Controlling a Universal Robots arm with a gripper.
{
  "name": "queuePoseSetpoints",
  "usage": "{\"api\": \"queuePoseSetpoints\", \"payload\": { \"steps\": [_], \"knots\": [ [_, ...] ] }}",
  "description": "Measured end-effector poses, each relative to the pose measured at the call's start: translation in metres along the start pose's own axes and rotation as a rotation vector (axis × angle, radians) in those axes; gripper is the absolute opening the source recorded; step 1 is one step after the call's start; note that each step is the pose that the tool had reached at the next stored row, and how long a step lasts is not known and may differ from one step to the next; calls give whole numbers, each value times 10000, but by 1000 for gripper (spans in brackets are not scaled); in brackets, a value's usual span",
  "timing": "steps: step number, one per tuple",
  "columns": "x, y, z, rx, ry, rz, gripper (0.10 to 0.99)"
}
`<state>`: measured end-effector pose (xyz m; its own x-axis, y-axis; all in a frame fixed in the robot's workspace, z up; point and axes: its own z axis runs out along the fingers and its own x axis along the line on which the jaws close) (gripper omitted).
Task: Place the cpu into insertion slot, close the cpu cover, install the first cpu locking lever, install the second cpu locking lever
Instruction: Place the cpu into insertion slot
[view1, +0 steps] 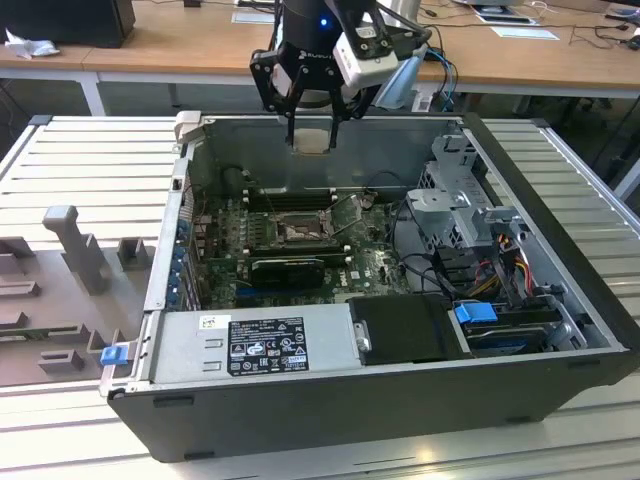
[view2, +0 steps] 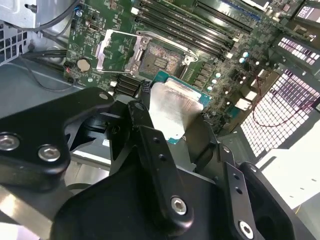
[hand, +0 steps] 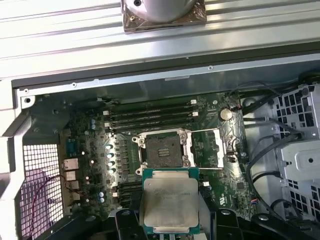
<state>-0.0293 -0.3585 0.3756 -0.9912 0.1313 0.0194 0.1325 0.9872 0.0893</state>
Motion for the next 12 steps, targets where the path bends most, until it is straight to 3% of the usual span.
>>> {"api": "queuePoseSetpoints", "payload": {
  "steps": [6, 12],
  "knots": [
    [0, 0, 1, -6, -30, 330, 525],
    [0, 0, 5, -19, -91, 1012, 525]
  ]
}}
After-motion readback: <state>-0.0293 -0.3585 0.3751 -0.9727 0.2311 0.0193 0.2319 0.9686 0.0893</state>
